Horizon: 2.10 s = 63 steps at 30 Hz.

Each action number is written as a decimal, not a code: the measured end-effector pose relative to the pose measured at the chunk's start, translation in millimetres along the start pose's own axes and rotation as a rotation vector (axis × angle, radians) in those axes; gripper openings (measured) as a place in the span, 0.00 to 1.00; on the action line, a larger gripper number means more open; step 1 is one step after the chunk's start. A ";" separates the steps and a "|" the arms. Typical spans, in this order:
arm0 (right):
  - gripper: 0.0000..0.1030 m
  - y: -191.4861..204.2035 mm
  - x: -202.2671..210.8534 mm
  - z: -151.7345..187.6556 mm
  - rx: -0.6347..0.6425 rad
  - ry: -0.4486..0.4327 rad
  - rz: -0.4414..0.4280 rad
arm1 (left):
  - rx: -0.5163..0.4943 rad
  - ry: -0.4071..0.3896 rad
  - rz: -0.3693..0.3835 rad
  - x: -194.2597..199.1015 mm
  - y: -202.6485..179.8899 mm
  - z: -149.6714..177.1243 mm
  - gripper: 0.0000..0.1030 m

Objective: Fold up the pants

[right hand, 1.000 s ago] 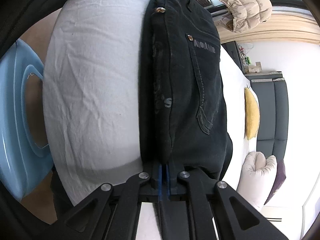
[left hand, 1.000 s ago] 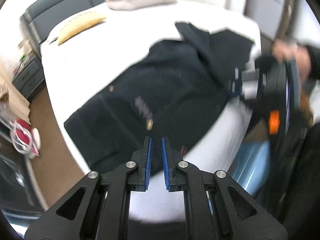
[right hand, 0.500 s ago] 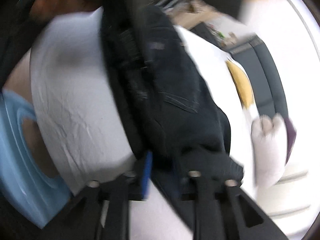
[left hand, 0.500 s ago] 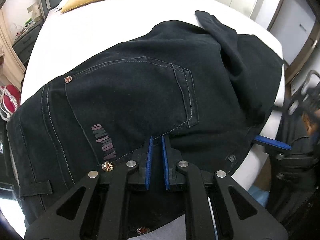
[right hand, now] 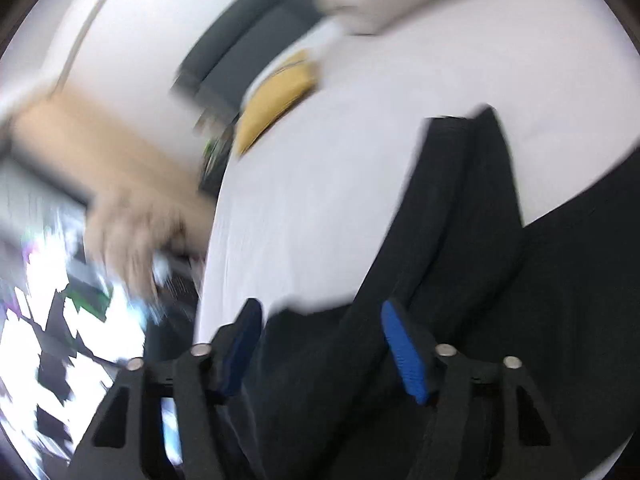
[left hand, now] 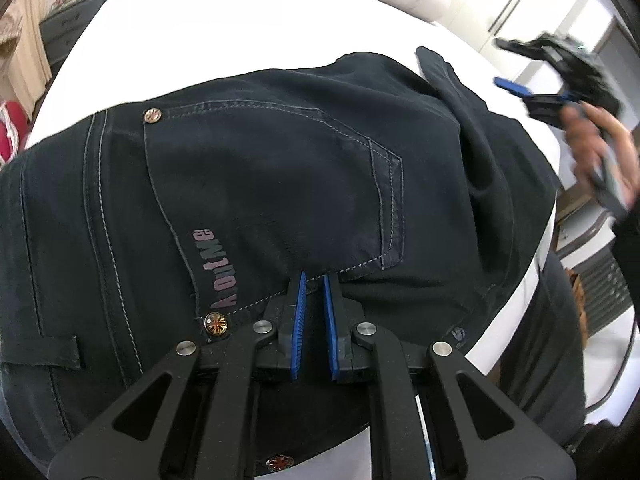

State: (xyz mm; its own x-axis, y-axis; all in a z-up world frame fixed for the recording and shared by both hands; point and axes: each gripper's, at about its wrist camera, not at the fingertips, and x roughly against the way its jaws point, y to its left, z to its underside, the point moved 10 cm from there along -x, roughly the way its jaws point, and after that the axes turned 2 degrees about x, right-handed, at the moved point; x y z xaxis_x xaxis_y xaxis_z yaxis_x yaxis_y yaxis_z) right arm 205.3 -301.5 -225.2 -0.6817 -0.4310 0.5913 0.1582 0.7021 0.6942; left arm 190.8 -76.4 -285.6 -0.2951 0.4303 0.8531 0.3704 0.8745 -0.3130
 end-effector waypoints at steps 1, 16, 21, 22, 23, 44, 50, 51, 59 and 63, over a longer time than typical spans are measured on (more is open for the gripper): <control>0.61 -14.6 -6.0 -11.6 -0.065 -0.007 0.006 | 0.005 0.001 0.001 3.5 3.3 3.0 0.09; 0.22 -96.9 -90.3 -74.4 -0.361 -0.015 -0.005 | 0.020 0.044 0.002 5.4 11.9 -0.9 0.08; 0.05 -99.2 -68.1 -80.8 -0.298 -0.047 0.014 | 0.010 0.043 -0.032 3.9 7.7 -3.3 0.07; 0.05 -96.9 -60.2 -83.8 -0.287 -0.066 0.004 | 0.013 0.043 -0.029 3.7 7.6 -3.5 0.07; 0.05 -94.7 -41.5 -83.4 -0.278 -0.097 -0.012 | 0.019 0.044 -0.022 2.8 7.6 -2.7 0.07; 0.08 -258.8 196.5 42.3 -0.637 -0.520 0.062 | 0.089 0.071 -0.005 8.5 17.7 -13.6 0.06; 0.05 -267.2 198.9 37.7 -0.702 -0.536 0.018 | 0.152 0.070 0.030 12.3 20.8 -14.4 0.06; 0.04 -266.2 201.4 38.7 -0.695 -0.532 0.046 | 0.162 0.070 0.036 13.0 21.9 -14.7 0.06; 0.03 -262.9 220.3 52.3 -0.713 -0.540 0.107 | 0.175 0.066 0.041 17.4 27.1 -14.6 0.06; 0.03 -279.1 215.7 51.9 -0.735 -0.520 0.135 | 0.160 0.070 0.042 17.4 27.9 -14.1 0.06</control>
State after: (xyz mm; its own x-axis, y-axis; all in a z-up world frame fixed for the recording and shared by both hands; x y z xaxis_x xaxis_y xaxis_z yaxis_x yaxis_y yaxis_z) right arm -23.0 -561.0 -312.8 -0.8326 0.0636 0.5503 0.5539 0.1130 0.8249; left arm 208.4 -47.6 -273.6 -0.2177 0.4556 0.8632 0.2346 0.8829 -0.4068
